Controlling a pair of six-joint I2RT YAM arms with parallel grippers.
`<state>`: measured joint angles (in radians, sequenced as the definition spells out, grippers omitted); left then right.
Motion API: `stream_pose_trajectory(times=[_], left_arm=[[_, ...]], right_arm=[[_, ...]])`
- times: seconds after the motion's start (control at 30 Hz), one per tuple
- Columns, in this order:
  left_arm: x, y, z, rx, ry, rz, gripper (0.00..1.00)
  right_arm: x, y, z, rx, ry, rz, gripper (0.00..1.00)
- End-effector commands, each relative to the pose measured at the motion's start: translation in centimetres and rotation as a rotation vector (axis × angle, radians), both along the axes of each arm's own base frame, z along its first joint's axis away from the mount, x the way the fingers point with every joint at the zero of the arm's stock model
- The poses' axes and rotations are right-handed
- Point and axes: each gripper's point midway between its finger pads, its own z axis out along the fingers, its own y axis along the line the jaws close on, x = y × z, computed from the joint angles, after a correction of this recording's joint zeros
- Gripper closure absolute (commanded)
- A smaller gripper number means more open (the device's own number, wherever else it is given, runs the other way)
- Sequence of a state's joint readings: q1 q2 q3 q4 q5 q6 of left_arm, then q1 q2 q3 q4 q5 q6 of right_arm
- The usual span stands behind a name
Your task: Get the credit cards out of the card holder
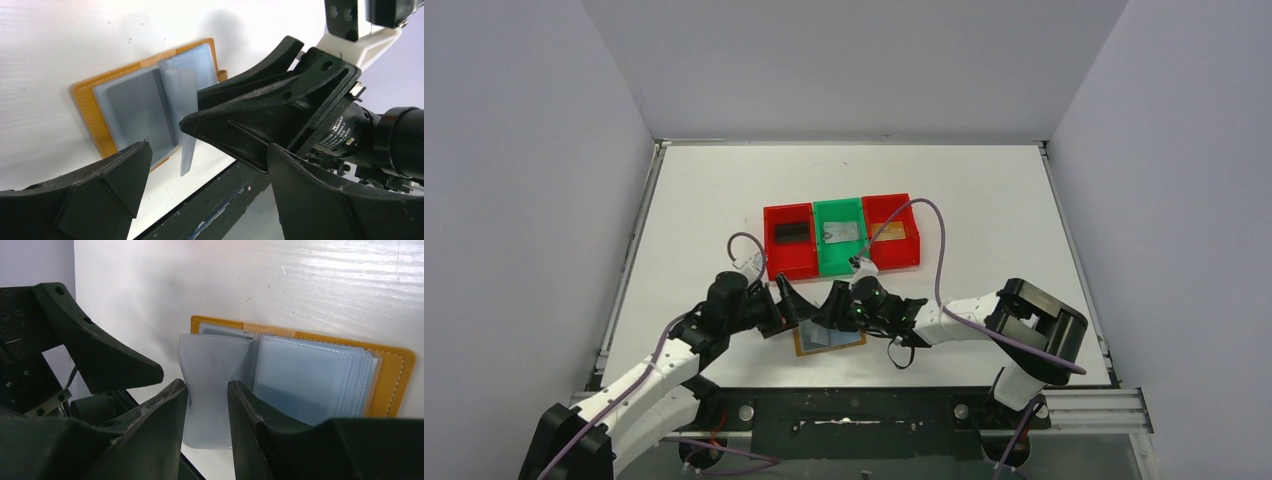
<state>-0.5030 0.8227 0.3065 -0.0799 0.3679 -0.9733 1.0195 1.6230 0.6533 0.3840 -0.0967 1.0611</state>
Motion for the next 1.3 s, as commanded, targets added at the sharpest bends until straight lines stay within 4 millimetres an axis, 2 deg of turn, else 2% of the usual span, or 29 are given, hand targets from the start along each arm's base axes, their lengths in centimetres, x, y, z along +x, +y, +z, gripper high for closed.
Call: stream_pose_trajectory(times=[0.0, 0.27, 0.5, 0.73, 1.0, 1.1, 1.17, 1.27], left_arm=[[-0.1, -2.1, 1.7, -0.080, -0.065, -0.083, 0.15], [-1.2, -3.7, 0.0, -0.087, -0.036, -0.135, 0.19], [-1.5, -5.4, 0.4, -0.144, -0.054, -0.198, 0.20], [-1.4, -6.3, 0.2, -0.165, -0.045, -0.225, 0.21], [-1.3, -7.6, 0.0, -0.159, -0.041, -0.265, 0.21], [-1.0, -8.0, 0.4, -0.158, -0.049, -0.269, 0.21], [-0.8, -7.8, 0.6, -0.140, -0.055, -0.259, 0.21], [0.3, -6.5, 0.3, -0.039, -0.074, -0.179, 0.21]], right_arm=[[1.1, 0.7, 3.4, 0.120, -0.054, -0.028, 0.64], [1.2, 0.0, 3.2, 0.149, -0.040, -0.050, 0.62], [1.4, -1.0, 3.4, 0.179, -0.033, -0.085, 0.59], [1.8, -2.3, 3.6, 0.157, -0.042, -0.121, 0.53], [2.2, -5.7, 1.6, -0.011, -0.014, -0.237, 0.52], [2.3, -7.0, 1.7, -0.028, -0.025, -0.282, 0.51], [2.3, -7.7, 1.6, -0.044, -0.027, -0.307, 0.51], [2.6, -8.7, 1.4, -0.111, -0.025, -0.335, 0.53]])
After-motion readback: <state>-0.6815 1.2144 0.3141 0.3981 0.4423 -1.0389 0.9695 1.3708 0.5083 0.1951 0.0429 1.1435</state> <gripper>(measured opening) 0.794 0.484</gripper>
